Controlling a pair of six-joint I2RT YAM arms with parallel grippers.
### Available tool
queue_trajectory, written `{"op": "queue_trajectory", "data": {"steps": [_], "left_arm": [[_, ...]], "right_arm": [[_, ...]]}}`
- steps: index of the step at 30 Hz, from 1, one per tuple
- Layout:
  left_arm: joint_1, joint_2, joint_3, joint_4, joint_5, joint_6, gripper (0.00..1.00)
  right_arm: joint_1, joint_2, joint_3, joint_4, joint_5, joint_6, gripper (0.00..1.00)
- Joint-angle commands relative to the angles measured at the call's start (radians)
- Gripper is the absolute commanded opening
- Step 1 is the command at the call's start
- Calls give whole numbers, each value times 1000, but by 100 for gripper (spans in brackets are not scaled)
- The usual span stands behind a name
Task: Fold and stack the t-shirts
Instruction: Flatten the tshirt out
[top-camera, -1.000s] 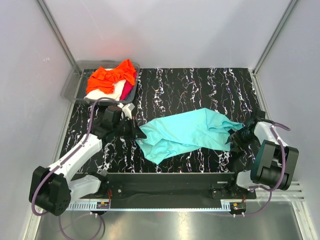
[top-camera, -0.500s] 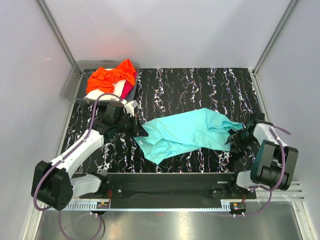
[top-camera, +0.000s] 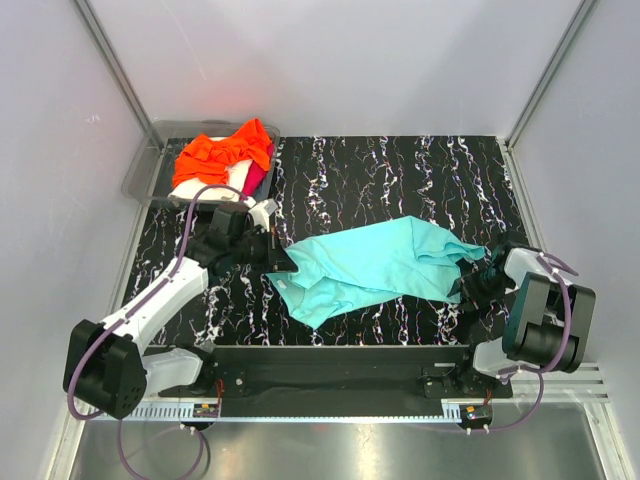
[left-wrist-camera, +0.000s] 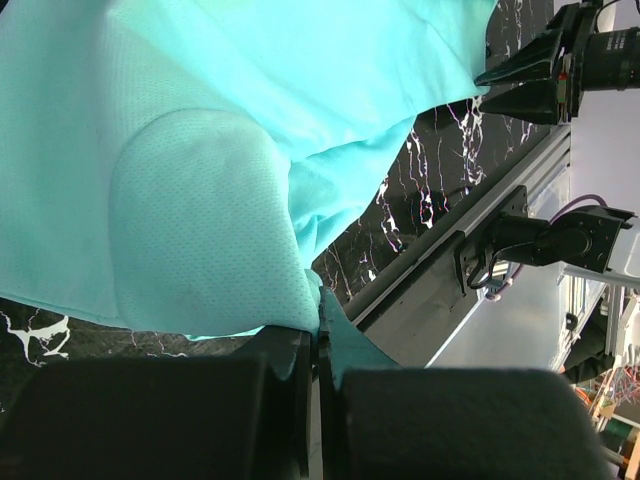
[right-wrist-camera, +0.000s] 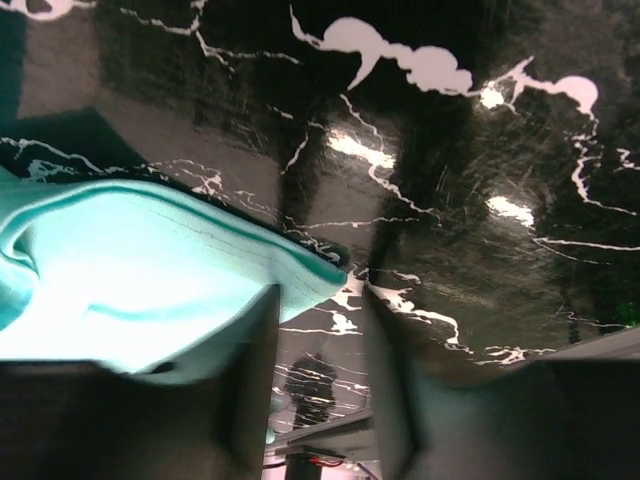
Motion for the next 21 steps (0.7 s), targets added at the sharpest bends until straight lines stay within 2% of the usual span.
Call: {"op": "queue_trajectory", "data": {"steps": [1, 4, 5, 7, 8, 13, 17, 21], "left_arm": [[3, -5, 59, 48, 49, 17, 0], [3, -13, 79, 49, 57, 16, 0], [3, -19, 84, 49, 57, 16, 0], [3, -30, 94, 48, 47, 16, 0], [3, -35, 98, 49, 46, 16, 0], [3, -47, 166, 52, 17, 16, 0], [3, -12, 280, 54, -2, 2, 0], [3, 39, 457, 52, -5, 8, 0]], "right_arm": [[-5, 39, 18, 57, 28, 31, 38], [-5, 75, 21, 83, 19, 52, 26], [-5, 84, 29, 84, 18, 54, 17], [-5, 95, 43, 84, 13, 49, 8], [-5, 89, 53, 81, 12, 43, 0], [12, -11, 160, 49, -27, 138, 0], [47, 20, 448, -20, -1, 172, 0], [58, 35, 714, -95, 56, 92, 0]]}}
